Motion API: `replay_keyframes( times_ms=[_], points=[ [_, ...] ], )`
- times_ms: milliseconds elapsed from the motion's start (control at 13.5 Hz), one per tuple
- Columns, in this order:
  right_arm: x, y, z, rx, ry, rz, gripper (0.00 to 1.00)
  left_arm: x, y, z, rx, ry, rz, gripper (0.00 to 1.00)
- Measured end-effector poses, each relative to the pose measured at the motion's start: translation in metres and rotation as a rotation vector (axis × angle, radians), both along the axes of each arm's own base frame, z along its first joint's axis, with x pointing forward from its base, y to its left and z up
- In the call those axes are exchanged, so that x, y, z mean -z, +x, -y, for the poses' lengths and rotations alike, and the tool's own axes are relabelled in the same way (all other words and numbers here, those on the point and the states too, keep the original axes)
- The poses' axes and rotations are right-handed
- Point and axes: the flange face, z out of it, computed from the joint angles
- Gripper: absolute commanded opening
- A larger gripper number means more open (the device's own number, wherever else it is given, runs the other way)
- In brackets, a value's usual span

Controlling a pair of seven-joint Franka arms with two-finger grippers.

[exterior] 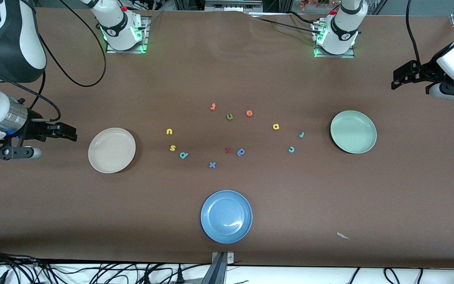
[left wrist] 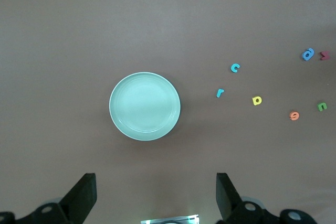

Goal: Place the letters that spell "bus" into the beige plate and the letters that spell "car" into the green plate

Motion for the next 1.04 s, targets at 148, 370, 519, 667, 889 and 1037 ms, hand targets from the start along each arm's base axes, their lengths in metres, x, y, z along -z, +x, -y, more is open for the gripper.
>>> replay_keyframes(
  times_ms=[148, 370, 519, 667, 889, 1037],
  points=[
    [0.000, 0.000, 0.000, 0.000, 0.000, 0.000, 1.00, 0.000, 0.000, 0.000, 0.000, 0.000, 0.000, 1.00],
    [0.000, 0.000, 0.000, 0.000, 0.000, 0.000, 1.00, 0.000, 0.000, 0.007, 0.013, 0.000, 0.000, 1.00],
    [0.000, 0.000, 0.000, 0.000, 0.000, 0.000, 1.00, 0.000, -0.001, 0.010, 0.019, 0.000, 0.000, 1.00],
    [0.000, 0.000, 0.000, 0.001, 0.000, 0.000, 1.00, 0.000, -0.001, 0.010, 0.019, 0.000, 0.000, 1.00],
    [0.000, 0.000, 0.000, 0.001, 0.000, 0.000, 1.00, 0.000, -0.001, 0.010, 0.019, 0.000, 0.000, 1.00],
    [0.000, 0.000, 0.000, 0.001, 0.000, 0.000, 1.00, 0.000, -0.001, 0.010, 0.019, 0.000, 0.000, 1.00]
  ],
)
